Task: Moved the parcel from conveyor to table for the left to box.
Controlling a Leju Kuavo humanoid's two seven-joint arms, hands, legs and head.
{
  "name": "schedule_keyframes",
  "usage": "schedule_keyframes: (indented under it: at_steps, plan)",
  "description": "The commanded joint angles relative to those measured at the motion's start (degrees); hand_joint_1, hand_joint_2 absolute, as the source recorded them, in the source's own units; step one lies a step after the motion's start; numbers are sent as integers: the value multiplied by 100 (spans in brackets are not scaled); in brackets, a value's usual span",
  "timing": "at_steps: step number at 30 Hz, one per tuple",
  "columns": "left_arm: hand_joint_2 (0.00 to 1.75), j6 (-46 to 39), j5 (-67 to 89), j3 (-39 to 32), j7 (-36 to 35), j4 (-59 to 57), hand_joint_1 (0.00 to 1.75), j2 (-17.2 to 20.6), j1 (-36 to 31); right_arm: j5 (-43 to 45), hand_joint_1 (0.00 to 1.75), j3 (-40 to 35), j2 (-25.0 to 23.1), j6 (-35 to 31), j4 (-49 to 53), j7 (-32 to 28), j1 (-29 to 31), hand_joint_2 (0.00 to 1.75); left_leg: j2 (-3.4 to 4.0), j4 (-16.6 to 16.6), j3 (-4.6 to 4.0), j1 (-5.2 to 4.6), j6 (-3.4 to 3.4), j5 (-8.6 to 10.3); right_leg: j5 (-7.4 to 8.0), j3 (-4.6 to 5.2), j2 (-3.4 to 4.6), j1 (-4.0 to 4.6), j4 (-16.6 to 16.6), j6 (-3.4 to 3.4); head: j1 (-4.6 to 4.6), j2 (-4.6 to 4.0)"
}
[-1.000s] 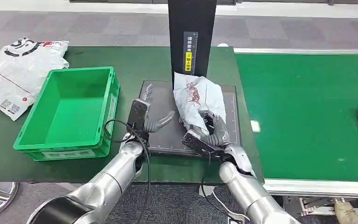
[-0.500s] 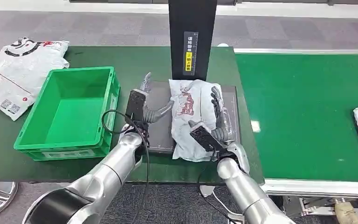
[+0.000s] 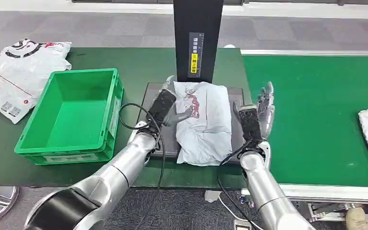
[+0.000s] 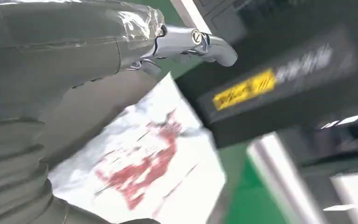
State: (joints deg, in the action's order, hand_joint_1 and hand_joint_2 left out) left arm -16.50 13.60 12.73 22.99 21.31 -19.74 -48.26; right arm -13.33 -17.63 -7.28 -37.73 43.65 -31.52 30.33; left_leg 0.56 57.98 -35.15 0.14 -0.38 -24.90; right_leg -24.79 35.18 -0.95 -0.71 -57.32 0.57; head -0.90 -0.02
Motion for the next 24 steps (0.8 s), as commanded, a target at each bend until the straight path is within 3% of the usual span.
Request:
schedule_keyframes:
  at_steps: [1,6,13,18,19,20,24]
  plan:
    - [175,147,1013,1725,-795,-590,0,77,78,329,0,1038,432,165,-1322,135,892,175,-7,-6,12,-5,3,0,-2,-14,-1,-5,4,2,0,0]
    - [175,1096,2228,2891,-1460,-679,0,187,333,409,0,1147,487,478,-1622,89,1057,175,-5,-12,24,-8,0,-1,-2,-24,7,-10,10,1,0,0]
    - [175,1176,2352,3009,-1496,-698,0,202,296,406,0,1134,458,484,-1624,93,1060,175,3,-12,28,-5,-1,-5,-1,-25,19,-7,11,-3,0,2]
    - [175,2155,3613,4240,-1796,-829,0,236,477,316,0,983,326,560,-1688,212,1194,175,12,-11,21,-9,0,-4,1,-15,23,-11,6,1,0,0]
    - [175,2210,3700,4321,-1788,-811,10,231,508,306,0,992,293,507,-1688,208,1207,175,19,-18,33,-8,0,-4,4,-24,32,-10,14,-1,0,0]
    - [175,2272,3759,4370,-1817,-830,175,205,516,296,0,997,272,469,-1670,208,1198,175,20,-20,35,-7,-1,-4,4,-26,35,-10,15,-2,0,0]
    - [175,1799,4050,4491,-2044,-790,175,194,435,246,0,1029,278,438,-1505,183,1088,175,-3,-19,44,-8,1,-2,0,-49,7,-10,15,0,0,0]
